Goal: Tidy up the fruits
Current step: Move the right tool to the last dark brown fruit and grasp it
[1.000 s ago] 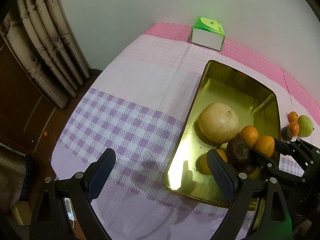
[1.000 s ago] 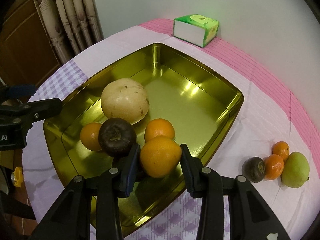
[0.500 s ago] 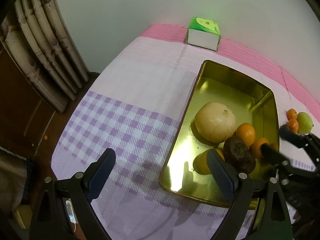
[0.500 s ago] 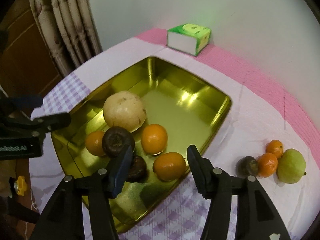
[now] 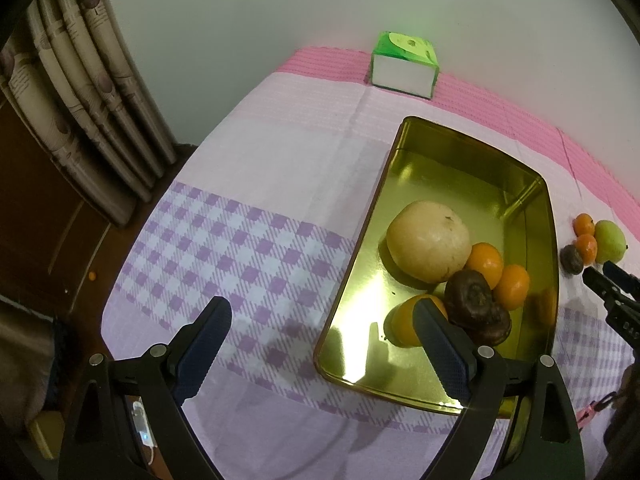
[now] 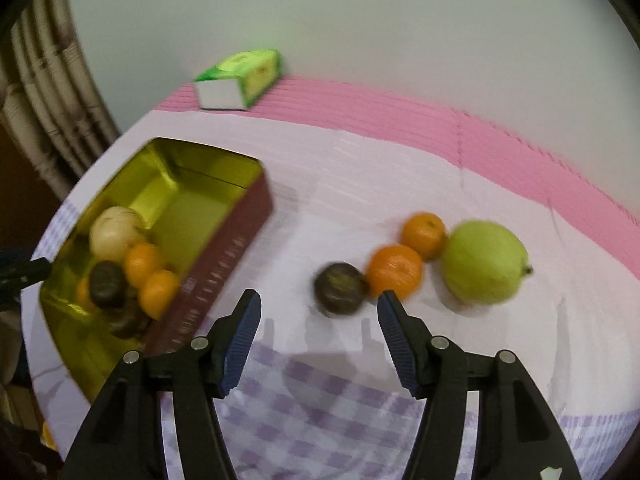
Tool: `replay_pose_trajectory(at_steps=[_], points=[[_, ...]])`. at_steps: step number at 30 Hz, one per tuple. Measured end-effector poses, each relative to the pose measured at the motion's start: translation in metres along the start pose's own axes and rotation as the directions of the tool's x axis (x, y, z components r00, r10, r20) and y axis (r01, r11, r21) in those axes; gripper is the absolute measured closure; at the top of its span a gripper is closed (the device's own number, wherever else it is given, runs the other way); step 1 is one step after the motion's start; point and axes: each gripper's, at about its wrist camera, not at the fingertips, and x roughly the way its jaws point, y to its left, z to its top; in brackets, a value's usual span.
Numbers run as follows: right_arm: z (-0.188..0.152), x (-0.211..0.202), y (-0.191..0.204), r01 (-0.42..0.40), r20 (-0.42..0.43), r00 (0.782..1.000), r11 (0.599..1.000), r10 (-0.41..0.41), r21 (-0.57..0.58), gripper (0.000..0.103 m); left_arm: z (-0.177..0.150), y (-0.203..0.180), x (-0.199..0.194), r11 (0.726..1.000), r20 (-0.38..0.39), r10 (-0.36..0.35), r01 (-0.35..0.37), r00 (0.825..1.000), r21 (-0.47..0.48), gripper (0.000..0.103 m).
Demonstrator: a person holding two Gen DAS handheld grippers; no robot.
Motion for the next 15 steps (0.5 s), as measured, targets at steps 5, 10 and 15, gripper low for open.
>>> replay_pose_trajectory(at_steps=[5,10,15], points=[[-0.007,0.014,-0.004,-0.01,-0.018,1.0,1.0,0.01,0.027,0.045,-0.001,0.0,0.001,1.0,-0.002,0.0,0.0,1.0,0.001,0.011],[-0.004,0.023,-0.004,-0.015,-0.014,1.0,0.998,0.015,0.056,0.045,-0.001,-0.001,0.002,1.0,-0.008,0.0,0.0,1.0,0.005,0.011],[0.0,0.031,-0.002,-0.007,-0.008,1.0,0.996,0.008,0.087,0.045,-0.002,-0.001,0.002,1.0,-0.008,0.001,-0.001,1.0,0.006,0.011]])
